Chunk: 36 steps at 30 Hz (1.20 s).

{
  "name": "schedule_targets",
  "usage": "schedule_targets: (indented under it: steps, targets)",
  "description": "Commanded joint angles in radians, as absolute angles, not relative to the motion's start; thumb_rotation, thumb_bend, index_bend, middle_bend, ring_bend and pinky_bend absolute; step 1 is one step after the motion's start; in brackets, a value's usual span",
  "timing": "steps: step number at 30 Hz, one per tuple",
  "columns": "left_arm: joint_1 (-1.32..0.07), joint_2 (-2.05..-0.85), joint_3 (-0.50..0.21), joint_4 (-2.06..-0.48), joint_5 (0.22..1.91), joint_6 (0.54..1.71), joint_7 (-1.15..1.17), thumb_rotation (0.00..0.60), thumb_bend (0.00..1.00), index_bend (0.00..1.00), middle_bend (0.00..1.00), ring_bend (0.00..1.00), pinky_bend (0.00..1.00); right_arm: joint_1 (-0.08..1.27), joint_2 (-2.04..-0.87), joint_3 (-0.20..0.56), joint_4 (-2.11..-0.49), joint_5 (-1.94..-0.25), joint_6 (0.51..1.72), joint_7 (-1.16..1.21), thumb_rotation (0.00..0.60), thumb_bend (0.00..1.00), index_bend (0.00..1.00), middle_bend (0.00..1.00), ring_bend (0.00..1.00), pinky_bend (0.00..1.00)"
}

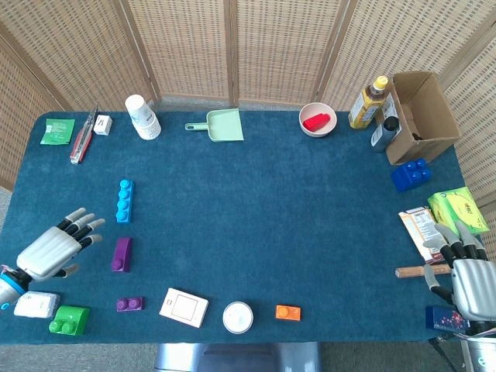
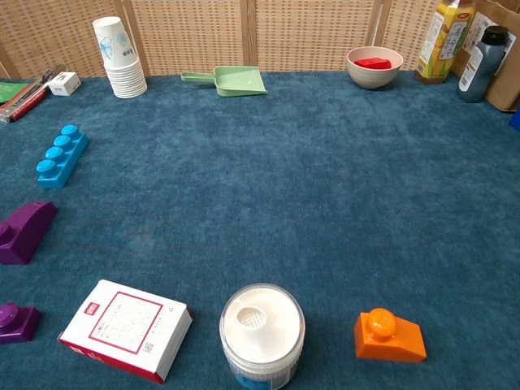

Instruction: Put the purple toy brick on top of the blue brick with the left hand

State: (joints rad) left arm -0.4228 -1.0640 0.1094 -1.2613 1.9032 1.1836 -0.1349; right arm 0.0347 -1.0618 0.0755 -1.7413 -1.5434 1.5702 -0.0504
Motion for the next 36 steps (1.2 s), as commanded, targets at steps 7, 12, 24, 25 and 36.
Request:
schedule_targets:
  steps: [7, 12, 24, 25, 36]
  targets:
    - [-0.485, -1.155, 0.146, -1.15, 1.954, 1.175, -0.177, 0.6, 0.3, 0.23, 0.08, 0.01, 0.0, 0.023, -1.052, 0.074, -1.761, -1.537, 1.581, -0.07, 0.6, 0.4, 0.36, 0.19, 0.04, 0.18]
    - [-0.507, -1.215, 0.154, -1.094, 1.959, 1.182, -0.202, 0.6, 0.3, 0.21, 0.07, 0.0, 0.0, 0.017, -1.045, 0.074, -1.772, -1.533, 1.586, -0.078, 0.6, 0.4, 0.36, 0.19, 0.04, 0.18]
    - [-0.552, -1.328, 0.191, -0.969, 1.973, 1.203, -0.27, 0.6, 0.3, 0.23, 0.07, 0.0, 0.0, 0.0, -1.026, 0.075, -1.793, -1.527, 1.604, -0.089, 0.599, 0.4, 0.36, 0.19, 0.04, 0.18]
    - [-0.554, -1.334, 0.193, -0.962, 1.971, 1.204, -0.273, 0.6, 0.3, 0.24, 0.07, 0.0, 0.0, -0.001, -1.025, 0.075, -1.795, -1.526, 1.605, -0.089, 0.599, 0.4, 0.36, 0.19, 0.04, 0.18]
    - [-0.579, -1.39, 0.219, -0.912, 1.949, 1.194, -0.313, 0.6, 0.3, 0.34, 0.08, 0.0, 0.0, -0.016, -1.017, 0.077, -1.8, -1.526, 1.624, -0.089, 0.6, 0.4, 0.36, 0.19, 0.04, 0.18]
